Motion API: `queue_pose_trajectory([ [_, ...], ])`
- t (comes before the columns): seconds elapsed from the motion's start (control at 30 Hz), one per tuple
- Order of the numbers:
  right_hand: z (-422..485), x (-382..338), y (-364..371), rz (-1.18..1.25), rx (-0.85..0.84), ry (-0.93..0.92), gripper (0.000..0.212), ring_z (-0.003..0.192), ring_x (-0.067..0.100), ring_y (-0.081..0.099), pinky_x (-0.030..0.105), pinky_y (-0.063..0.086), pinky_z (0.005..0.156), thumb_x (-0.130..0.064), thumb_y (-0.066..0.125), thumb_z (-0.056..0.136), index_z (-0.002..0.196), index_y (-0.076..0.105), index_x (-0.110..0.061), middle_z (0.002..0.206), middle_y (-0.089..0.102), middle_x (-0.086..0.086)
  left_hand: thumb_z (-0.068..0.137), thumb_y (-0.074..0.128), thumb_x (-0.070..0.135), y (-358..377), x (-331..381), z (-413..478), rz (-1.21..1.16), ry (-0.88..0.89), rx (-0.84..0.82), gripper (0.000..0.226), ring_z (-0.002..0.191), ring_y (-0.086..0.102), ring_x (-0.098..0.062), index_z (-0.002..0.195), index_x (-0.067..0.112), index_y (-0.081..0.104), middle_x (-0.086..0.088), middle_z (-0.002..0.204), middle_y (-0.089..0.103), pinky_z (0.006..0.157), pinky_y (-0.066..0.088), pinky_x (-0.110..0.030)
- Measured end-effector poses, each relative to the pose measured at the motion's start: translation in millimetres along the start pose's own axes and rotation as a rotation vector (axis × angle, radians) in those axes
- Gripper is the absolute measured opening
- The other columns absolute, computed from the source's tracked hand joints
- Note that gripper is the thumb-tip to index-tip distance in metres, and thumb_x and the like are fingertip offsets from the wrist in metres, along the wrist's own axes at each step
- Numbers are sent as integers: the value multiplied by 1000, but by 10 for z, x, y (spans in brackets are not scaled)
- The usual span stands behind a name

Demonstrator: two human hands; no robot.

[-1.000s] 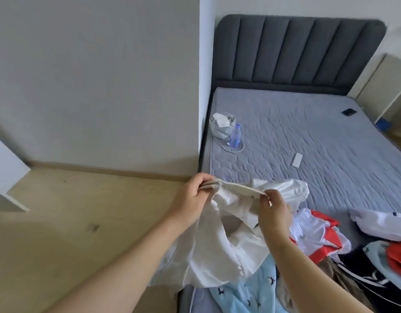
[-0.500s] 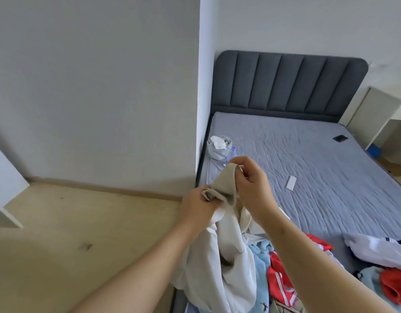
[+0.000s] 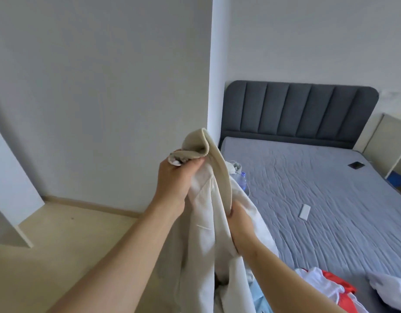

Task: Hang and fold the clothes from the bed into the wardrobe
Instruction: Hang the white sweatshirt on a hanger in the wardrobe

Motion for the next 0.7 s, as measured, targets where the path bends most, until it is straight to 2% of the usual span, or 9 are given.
queue_pose_trajectory([
  [0.07, 14, 30, 110, 18, -119, 41, 38, 57, 0, 51, 6, 37, 46, -42, 46, 47, 76, 61, -22, 64, 63, -18, 78, 72, 13, -79, 103, 59, -22, 22, 39, 9, 70, 66, 0, 76, 19, 67, 10, 72, 70, 63, 51, -11],
  [0.1, 53, 52, 173, 5, -152, 72, 32, 62, 4, 51, 11, 39, 51, -39, 48, 50, 72, 63, -20, 57, 62, -17, 77, 72, 13, -127, 150, 79, -17, 40, 59, 9, 70, 66, 0, 76, 20, 67, 11, 71, 70, 62, 51, -11],
  [0.17, 193, 29, 259, -112, -155, 66, 16, 77, 14, 55, 25, 46, 69, -28, 54, 75, 83, 66, -23, 70, 65, -14, 77, 73, 13, -280, 212, 118, 38, 99, 118, 13, 68, 64, 3, 71, 23, 66, 15, 68, 69, 61, 50, -10],
  [0.23, 356, -79, 287, -105, -97, -7, 21, 87, 19, 55, 32, 45, 80, -17, 46, 90, 102, 62, -22, 88, 64, -3, 77, 73, 13, -530, 241, 138, 141, 150, 230, 19, 64, 61, 4, 66, 25, 64, 18, 63, 66, 62, 49, -12],
  [0.37, 532, -547, 441, -17, -66, -180, 16, 69, 15, 48, 28, 39, 62, -20, 39, 94, 85, 52, -23, 71, 51, -7, 78, 69, 17, -1211, 169, 88, 368, 154, 537, 23, 63, 52, -12, 61, 19, 54, 8, 58, 56, 64, 41, -28],
  [0.47, 515, -988, 688, 8, -74, -341, 23, 54, 4, 41, 13, 34, 50, -18, 40, 94, 72, 46, -21, 59, 45, -9, 80, 66, 20, -1734, 198, -63, 492, 142, 731, 22, 69, 53, -19, 63, 21, 52, 8, 61, 55, 63, 39, -28],
  [0.53, 461, -1246, 935, 32, -117, -404, 22, 50, 5, 39, 11, 33, 46, -14, 41, 92, 72, 47, -20, 57, 44, -8, 81, 65, 23, -2057, 276, -196, 573, 146, 814, 20, 70, 53, -19, 66, 23, 52, 11, 63, 55, 62, 37, -26],
  [0.63, 304, -1546, 1400, 61, -191, -429, 17, 52, 9, 36, 11, 32, 43, -11, 40, 89, 77, 51, -17, 58, 43, -6, 85, 62, 29, -2517, 401, -396, 688, 108, 925, 10, 73, 50, -17, 86, 19, 58, 17, 66, 50, 59, 29, -26],
  [0.7, 160, -1700, 1738, 55, -256, -437, 18, 52, 10, 37, 10, 33, 43, -10, 39, 88, 75, 50, -17, 58, 44, -6, 88, 59, 33, -2831, 460, -510, 686, 68, 1005, 24, 81, 52, -21, 101, 14, 58, 10, 72, 52, 65, 30, -24],
])
Point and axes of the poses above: each hand's wrist, its own z-axis towards the middle knuckle, its own y-axis out of the palm, x = y × z, the point moved 5 cm from there along z, towards the middle knuckle
